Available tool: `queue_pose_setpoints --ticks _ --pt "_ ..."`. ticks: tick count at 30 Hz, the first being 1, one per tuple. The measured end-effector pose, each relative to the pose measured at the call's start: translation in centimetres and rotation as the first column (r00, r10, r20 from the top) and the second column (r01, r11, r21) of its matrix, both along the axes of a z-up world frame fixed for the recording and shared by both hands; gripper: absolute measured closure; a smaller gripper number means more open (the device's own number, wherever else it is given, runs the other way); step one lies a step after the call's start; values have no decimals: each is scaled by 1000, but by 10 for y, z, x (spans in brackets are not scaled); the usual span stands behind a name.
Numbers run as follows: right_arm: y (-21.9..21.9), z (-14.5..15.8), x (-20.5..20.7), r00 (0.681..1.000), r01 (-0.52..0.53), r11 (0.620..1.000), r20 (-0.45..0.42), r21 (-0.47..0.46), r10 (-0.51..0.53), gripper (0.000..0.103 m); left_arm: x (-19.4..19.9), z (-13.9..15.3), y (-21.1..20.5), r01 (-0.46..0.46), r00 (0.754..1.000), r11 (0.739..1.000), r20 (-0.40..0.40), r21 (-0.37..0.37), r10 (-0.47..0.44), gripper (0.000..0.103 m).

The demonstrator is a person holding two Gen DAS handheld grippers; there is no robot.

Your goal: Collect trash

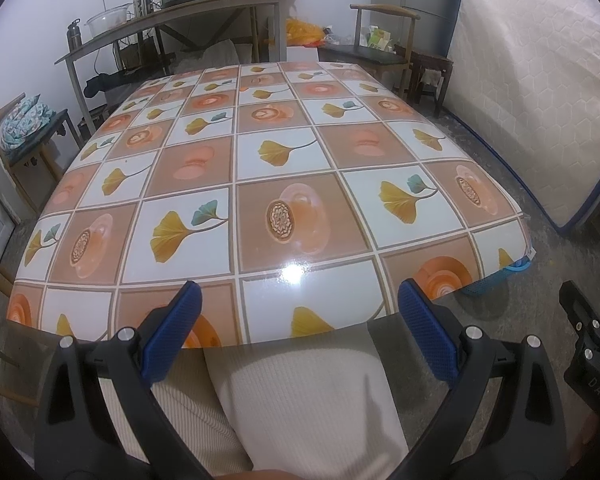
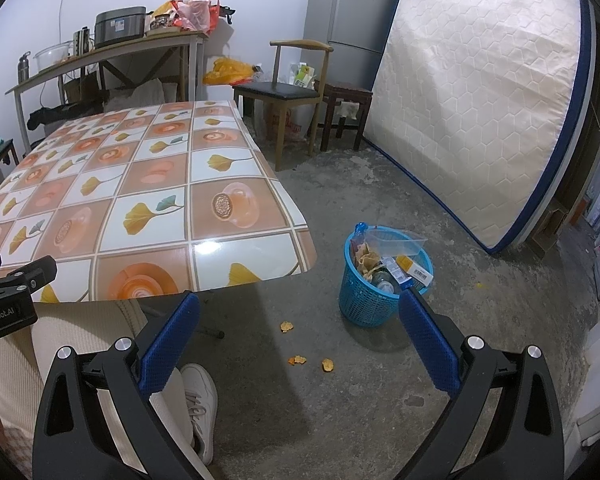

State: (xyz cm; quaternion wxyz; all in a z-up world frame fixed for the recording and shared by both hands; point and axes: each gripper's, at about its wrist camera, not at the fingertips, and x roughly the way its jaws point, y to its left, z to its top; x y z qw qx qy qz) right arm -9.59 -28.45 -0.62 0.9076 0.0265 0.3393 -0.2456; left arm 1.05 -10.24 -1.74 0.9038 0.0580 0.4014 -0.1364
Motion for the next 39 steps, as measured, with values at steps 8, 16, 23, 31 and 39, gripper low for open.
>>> queue_pose_setpoints --ticks 8,16,23,31,39 --pt "0 -1 0 1000 0 1000 1 1 0 6 1 -1 0 0 1000 1000 -1 1 0 8" --pt "0 -1 0 1000 -1 1000 2 2 1 6 1 0 0 0 1000 1000 0 1 0 8" --pt "-1 -3 0 1000 -3 1000 2 2 3 6 1 0 0 0 1000 1000 -1 1 0 8" --pt "0 -4 0 1000 -3 1000 1 1 3 6 1 0 0 -1 1000 1000 -2 1 1 8" --pt "-1 -4 1 1000 -13 1000 1 -3 13 6 1 -1 1 0 1000 1000 -5 0 0 8"
